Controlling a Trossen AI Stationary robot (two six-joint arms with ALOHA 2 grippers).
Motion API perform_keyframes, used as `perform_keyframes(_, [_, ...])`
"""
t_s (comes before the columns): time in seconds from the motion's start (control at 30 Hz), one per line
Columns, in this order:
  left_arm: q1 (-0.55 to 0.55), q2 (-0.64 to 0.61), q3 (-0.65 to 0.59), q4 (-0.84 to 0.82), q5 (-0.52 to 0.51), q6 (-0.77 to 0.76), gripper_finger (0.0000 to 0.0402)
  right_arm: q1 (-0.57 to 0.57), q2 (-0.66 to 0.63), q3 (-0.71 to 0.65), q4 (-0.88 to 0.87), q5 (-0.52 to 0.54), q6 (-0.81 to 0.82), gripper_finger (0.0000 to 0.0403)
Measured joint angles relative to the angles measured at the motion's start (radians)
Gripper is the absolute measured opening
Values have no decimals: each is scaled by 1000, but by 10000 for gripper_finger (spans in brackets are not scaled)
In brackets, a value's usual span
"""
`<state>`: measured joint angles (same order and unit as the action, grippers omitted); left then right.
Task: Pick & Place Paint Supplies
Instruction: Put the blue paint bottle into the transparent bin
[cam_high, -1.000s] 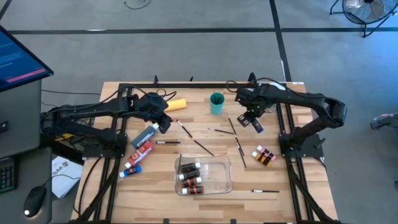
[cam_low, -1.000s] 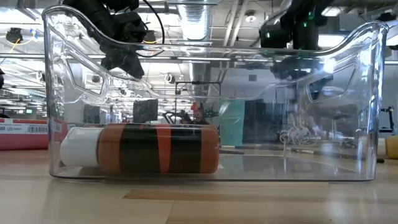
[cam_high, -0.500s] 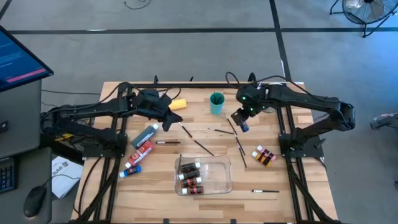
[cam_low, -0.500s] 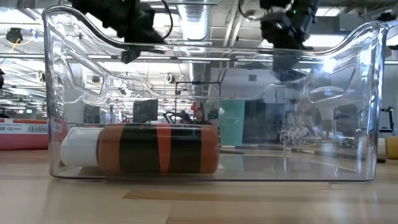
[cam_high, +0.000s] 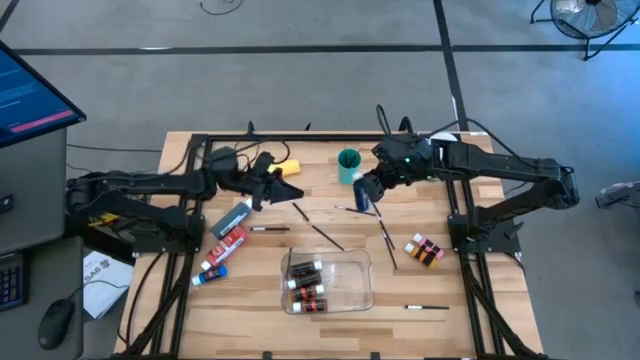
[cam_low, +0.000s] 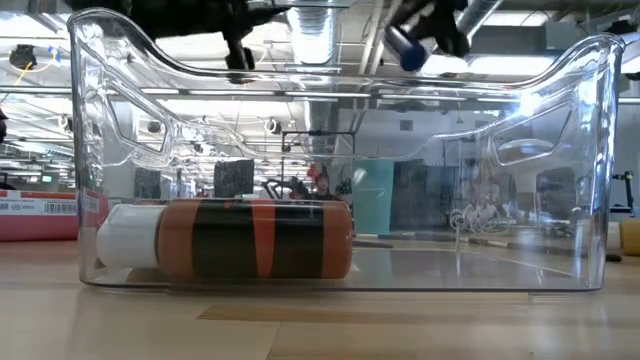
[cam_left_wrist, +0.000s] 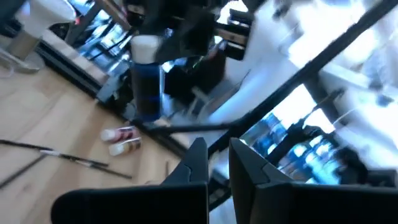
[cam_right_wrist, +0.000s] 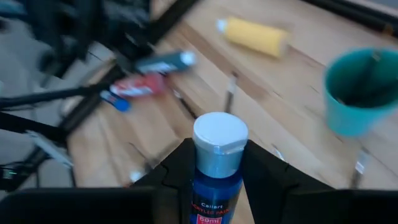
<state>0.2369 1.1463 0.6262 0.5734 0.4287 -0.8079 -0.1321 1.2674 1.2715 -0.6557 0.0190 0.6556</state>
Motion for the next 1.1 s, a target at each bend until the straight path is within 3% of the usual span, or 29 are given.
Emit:
perform_keyframes(0.1, [-45, 23, -77, 162, -110, -87, 2, 26, 0, 23, 42, 0, 0, 102])
perform_keyframes(0.23, [-145, 68, -98, 237, -242, -109, 2, 56, 0, 63, 80, 0, -13, 102])
perform_keyframes(0.4, [-308, 161, -49, 418, -461, -82, 2, 96, 0, 105, 130, 0, -29, 102])
perform_keyframes(0.5, [-377, 223, 22, 419, -603, -4, 11, 124, 0, 124, 163, 0, -38, 102])
perform_keyframes(0.6, [-389, 288, 110, 395, -615, 45, 43, 151, 0, 124, 204, 4, -67, 102])
perform_keyframes(0.8, [-387, 397, 256, 377, -666, 60, 145, 166, 0, 124, 222, 4, -67, 102])
perform_keyframes(0.97, [-372, 409, 283, 366, -648, 70, 214, 165, 0, 124, 215, 5, -76, 102])
perform_keyframes(1.1, [-372, 406, 283, 363, -645, 70, 238, 165, 0, 124, 216, 5, -79, 102])
